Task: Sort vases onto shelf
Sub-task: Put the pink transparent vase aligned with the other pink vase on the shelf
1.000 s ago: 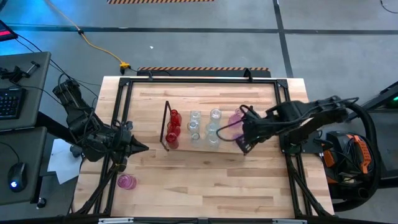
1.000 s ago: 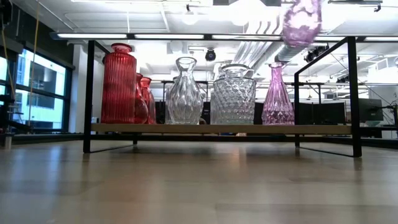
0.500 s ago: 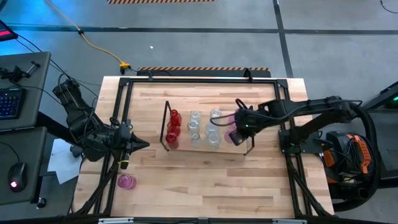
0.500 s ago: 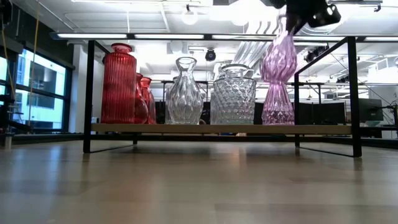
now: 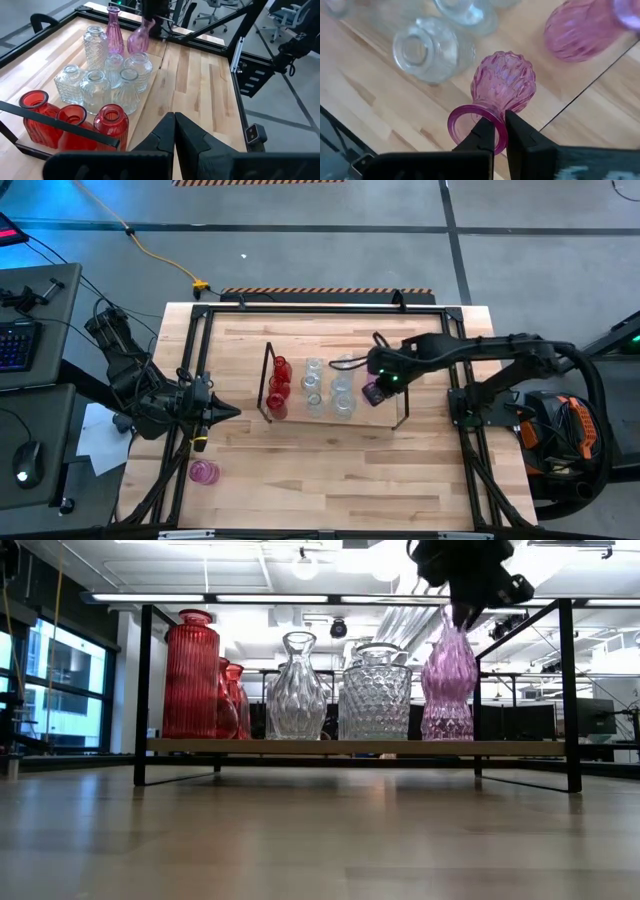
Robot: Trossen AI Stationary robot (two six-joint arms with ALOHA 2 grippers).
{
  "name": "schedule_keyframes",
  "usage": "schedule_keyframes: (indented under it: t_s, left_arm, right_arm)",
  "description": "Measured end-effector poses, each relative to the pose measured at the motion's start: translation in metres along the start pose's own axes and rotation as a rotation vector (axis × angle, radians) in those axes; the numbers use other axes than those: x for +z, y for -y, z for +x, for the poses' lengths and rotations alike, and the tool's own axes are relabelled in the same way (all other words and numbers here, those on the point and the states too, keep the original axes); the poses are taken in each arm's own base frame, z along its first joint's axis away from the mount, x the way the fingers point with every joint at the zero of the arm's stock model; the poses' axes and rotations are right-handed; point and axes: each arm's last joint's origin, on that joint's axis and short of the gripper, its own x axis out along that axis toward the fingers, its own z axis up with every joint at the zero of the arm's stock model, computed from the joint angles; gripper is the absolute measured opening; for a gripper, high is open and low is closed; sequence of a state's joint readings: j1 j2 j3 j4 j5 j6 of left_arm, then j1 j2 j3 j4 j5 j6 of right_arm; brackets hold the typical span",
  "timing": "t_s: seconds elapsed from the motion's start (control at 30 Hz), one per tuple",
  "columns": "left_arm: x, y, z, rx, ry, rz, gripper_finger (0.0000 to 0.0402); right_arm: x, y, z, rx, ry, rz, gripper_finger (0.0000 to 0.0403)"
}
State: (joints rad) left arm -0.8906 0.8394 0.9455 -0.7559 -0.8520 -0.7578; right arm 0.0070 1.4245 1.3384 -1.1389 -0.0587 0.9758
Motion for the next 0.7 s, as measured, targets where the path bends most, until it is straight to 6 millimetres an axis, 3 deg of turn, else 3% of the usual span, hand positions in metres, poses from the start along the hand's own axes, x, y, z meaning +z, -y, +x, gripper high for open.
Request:
schedule_keyframes:
  t_s: [0.23,0.7]
  left_arm:
    - [0.000,0.000,0.000,0.001,-0.001,0.002,0.0000]
    - [0.000,0.000,0.000,0.002,-0.002,0.006,0.0000]
  right_arm:
    - [0.008,-0.007,0.027,-0.037,-0.074,-0.021,0.0000]
    - [0.019,0.006,0.027,-0.068,-0.115,0.065,0.0000]
